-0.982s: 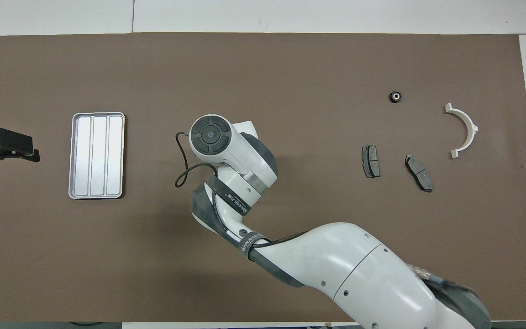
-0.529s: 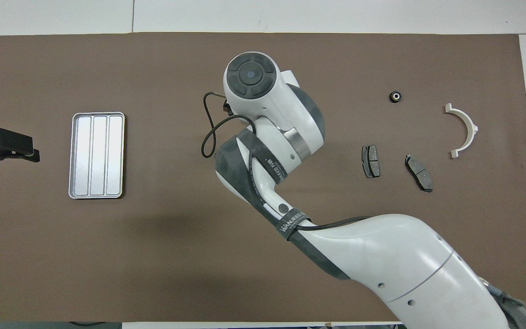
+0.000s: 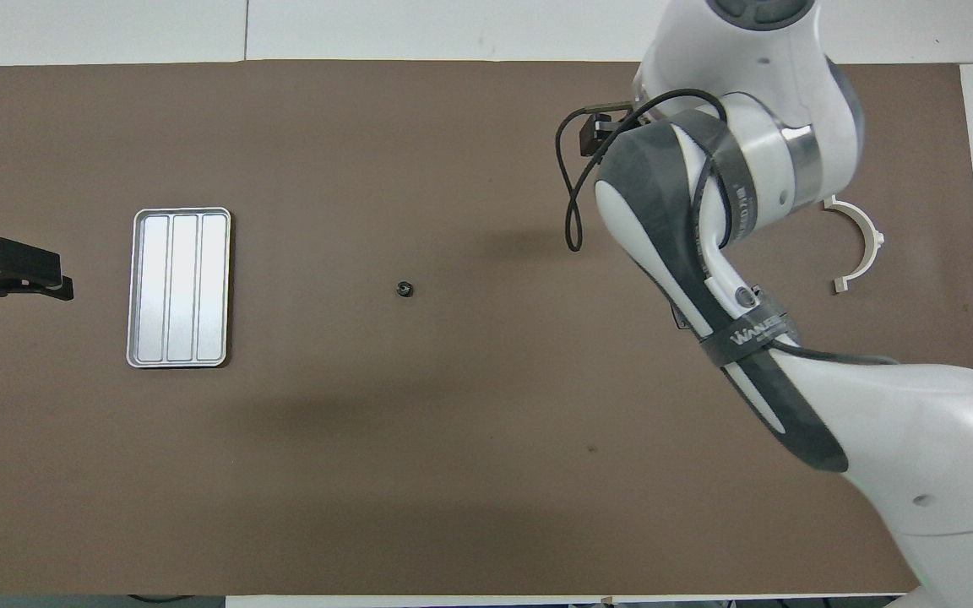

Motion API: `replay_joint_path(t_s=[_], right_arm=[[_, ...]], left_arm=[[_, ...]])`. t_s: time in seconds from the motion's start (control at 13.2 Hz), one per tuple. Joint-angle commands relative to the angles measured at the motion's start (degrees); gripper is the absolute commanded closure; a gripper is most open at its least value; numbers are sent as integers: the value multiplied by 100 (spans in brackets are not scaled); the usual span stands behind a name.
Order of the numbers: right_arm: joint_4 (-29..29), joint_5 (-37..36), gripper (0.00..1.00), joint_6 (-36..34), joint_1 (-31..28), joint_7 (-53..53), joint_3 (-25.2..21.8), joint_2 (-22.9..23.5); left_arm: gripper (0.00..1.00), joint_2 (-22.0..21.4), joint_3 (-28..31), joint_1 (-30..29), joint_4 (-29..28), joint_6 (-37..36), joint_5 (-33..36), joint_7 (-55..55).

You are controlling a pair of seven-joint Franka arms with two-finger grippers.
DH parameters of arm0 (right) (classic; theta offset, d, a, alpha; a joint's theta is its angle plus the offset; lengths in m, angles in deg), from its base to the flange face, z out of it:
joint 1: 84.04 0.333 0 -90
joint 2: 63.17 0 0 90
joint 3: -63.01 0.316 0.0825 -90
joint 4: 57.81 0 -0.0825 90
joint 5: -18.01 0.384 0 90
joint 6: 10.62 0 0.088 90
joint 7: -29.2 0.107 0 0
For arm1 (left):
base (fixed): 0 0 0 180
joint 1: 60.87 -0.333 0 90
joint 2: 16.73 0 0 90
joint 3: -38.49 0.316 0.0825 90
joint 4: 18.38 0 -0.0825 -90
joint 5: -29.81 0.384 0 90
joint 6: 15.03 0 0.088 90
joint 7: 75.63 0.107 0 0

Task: Pick bearing gear from pile to tray
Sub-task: 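Reach the left gripper to the nut while the right gripper withdraws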

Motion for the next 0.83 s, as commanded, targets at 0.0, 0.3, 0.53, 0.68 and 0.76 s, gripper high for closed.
replay_joint_path(t_s=[0.0, 0.3, 0.53, 0.68, 0.76], right_arm=[[549, 101, 0, 385, -587, -1035, 83, -177], [1639, 110, 0, 1596, -1379, -1994, 83, -337], [1685, 110, 0, 1976, -1547, -2022, 83, 23], [1676, 109, 0, 2231, -1574, -2005, 74, 217], [1685, 110, 0, 2267, -1565, -1961, 74, 244]], left_arm=[[0, -143, 10, 8, -120, -5, 54, 75], [0, -151, -8, 35, -146, -5, 54, 154], [0, -151, -7, 525, -355, 714, 46, 40], [0, -160, -16, 973, -654, 1109, 28, -371], [0, -125, -16, 1297, -821, 1355, 11, -748]])
